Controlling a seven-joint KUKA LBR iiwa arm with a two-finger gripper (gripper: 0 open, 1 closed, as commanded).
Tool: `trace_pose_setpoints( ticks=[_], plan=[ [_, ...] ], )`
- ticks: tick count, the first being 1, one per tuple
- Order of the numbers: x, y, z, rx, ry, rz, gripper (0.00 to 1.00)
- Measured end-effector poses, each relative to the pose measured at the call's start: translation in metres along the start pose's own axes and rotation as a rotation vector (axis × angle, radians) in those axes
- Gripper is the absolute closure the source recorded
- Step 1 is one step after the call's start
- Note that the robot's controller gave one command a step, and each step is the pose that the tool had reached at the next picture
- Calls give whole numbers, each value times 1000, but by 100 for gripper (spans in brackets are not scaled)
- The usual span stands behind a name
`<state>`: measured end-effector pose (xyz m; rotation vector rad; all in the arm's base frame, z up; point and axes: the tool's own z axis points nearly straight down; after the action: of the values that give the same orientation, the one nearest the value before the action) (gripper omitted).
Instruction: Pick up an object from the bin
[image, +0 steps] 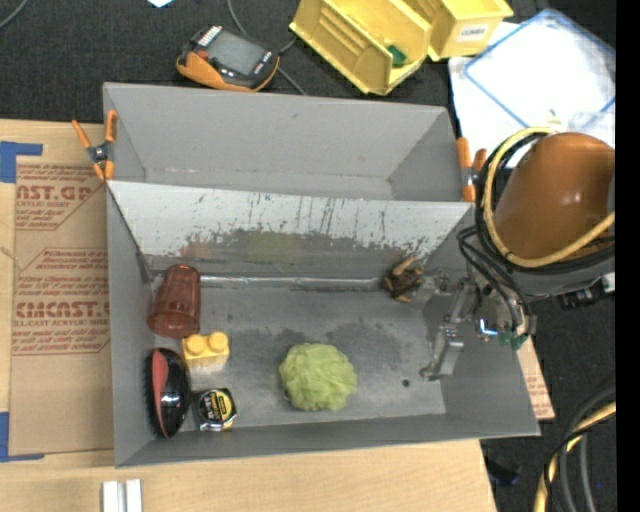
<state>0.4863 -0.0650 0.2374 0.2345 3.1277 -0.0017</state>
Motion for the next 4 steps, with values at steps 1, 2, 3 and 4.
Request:
trace_pose_setpoints(
  ticks=[1,2,3,4],
  plan=[
    [14,52,-12,-2,-10,31,0],
    [13,51,-8,-3,-12,46,0],
    [-7,94,23,-1,-13,-336,0],
    [22,102,65,-1,-6,108,0]
  ],
)
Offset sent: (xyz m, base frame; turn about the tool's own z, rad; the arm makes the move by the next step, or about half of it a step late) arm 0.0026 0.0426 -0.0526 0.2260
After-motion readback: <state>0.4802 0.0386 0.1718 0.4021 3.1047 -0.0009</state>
